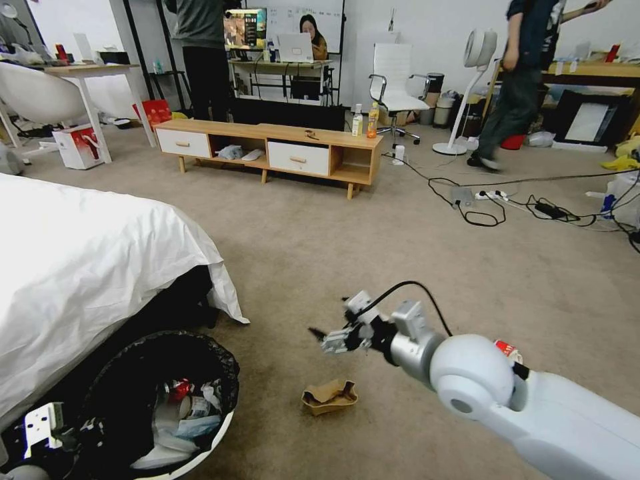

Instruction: Pick up the trash bin and place the garbage on the floor into it.

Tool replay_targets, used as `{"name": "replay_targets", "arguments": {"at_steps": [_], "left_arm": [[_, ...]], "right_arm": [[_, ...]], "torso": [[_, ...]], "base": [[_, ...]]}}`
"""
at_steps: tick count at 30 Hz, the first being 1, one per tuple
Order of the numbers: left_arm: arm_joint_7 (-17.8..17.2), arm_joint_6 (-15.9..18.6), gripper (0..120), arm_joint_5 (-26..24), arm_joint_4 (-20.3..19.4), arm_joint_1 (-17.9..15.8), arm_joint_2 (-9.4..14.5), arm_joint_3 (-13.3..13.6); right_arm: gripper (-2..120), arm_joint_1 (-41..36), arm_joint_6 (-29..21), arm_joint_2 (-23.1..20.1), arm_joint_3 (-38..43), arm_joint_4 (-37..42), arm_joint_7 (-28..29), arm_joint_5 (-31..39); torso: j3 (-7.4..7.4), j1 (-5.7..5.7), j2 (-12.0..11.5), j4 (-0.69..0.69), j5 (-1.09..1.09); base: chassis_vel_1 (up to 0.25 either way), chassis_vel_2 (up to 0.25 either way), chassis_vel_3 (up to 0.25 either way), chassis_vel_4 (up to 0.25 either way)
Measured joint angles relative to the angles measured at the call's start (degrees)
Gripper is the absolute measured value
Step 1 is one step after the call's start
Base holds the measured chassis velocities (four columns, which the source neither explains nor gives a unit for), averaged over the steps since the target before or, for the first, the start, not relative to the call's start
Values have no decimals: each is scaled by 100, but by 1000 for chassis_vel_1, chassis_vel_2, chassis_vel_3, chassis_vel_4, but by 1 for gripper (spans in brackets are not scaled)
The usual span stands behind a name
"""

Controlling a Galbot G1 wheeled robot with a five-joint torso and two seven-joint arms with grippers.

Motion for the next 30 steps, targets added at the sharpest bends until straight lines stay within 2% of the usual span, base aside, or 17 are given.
{"name": "replay_targets", "arguments": {"at_steps": [1,6,13,15,16,18,19,21,30], "left_arm": [[0,0,1,0,0,0,0,0],[14,0,1,58,-27,12,-91,9],[42,0,1,95,-27,-3,-147,14],[48,0,1,96,-22,-23,-170,11],[48,0,1,96,-22,-23,-170,11],[56,0,1,89,20,-47,-188,5],[56,0,1,89,20,-47,-188,5],[60,0,1,83,69,-86,-201,5],[62,0,1,64,181,-212,-195,37]], "right_arm": [[98,0,0,0,0,0,0,0],[98,410,177,162,-721,-377,-468,-901],[98,672,343,316,-1151,-701,-752,-1465],[99,737,515,404,-1333,-991,-1084,-1928],[99,737,515,404,-1333,-991,-1084,-1928],[99,777,777,499,-1534,-1364,-1365,-2590],[99,777,777,499,-1534,-1364,-1365,-2590],[100,752,1015,565,-1615,-1669,-1602,-3169],[100,656,1414,791,-1837,-2301,-1671,-3859]], "torso": [[0,0,0,0,0],[0,0,0,0,0],[0,0,0,1,0],[0,0,0,-1,0],[0,0,0,-1,0],[0,0,0,0,0],[0,0,0,0,0],[0,0,0,0,0],[0,0,0,0,1]], "base": [[0,0,0,0],[0,0,0,0],[0,0,0,0],[0,0,0,0],[0,0,0,0],[0,0,0,0],[0,0,0,0],[0,0,0,0],[0,0,0,0]]}}
